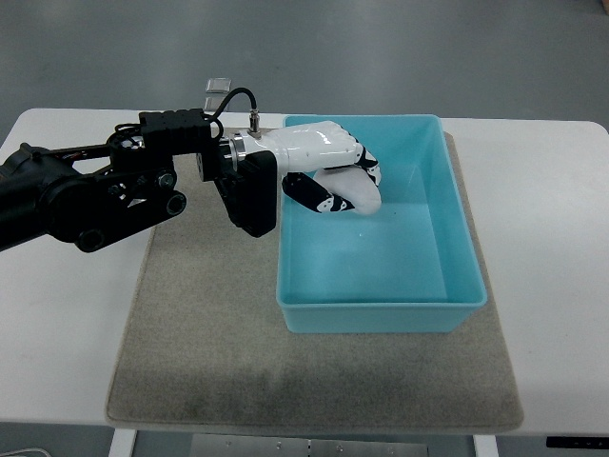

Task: Place white toy into blue box with left hand
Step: 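Lower the toy into the blue box and open the left hand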

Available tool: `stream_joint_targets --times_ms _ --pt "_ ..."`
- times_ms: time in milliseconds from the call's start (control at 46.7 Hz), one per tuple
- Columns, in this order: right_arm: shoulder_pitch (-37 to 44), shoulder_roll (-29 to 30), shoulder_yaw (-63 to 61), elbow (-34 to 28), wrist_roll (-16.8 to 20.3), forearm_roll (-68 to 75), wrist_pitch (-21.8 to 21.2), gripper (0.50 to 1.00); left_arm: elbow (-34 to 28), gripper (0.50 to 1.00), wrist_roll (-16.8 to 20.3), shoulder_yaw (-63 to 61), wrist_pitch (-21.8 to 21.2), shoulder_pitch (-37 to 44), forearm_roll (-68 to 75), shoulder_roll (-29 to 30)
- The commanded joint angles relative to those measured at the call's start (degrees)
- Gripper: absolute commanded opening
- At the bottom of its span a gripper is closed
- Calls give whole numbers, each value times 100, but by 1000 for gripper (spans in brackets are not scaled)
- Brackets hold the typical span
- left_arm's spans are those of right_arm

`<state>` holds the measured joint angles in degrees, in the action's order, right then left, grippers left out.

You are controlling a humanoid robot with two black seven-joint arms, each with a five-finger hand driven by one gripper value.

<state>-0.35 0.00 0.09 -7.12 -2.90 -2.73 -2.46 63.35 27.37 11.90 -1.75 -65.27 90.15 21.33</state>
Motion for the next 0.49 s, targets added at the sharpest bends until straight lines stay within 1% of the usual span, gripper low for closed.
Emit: stream_joint_targets --times_ms 0,21,86,107,150,193,236,257,300,471 --pt "-1 0 0 0 0 0 0 936 -24 694 -3 -30 0 67 46 -85" --pt "-1 0 0 0 0 0 0 936 -24 705 -3 -30 0 67 46 -94" --pt "-1 0 0 0 0 0 0 936 -24 818 -3 -30 0 76 46 -94" --pt "-1 0 0 0 0 0 0 936 -24 846 -3 -30 0 76 46 -94" --pt "-1 0 0 0 0 0 0 936 -24 878 -12 -30 0 84 37 -94" --pt "-1 0 0 0 0 0 0 936 -24 898 -12 -30 0 85 29 -94" --pt "-1 0 0 0 0 0 0 936 -24 953 -12 -21 0 85 20 -94" --pt "-1 0 0 0 0 0 0 936 -24 971 -12 -21 0 85 -15 -94" --pt "-1 0 0 0 0 0 0 936 -24 994 -12 -12 0 85 -77 -94" --pt "-1 0 0 0 0 0 0 936 2 996 -12 58 -9 58 -296 -94"
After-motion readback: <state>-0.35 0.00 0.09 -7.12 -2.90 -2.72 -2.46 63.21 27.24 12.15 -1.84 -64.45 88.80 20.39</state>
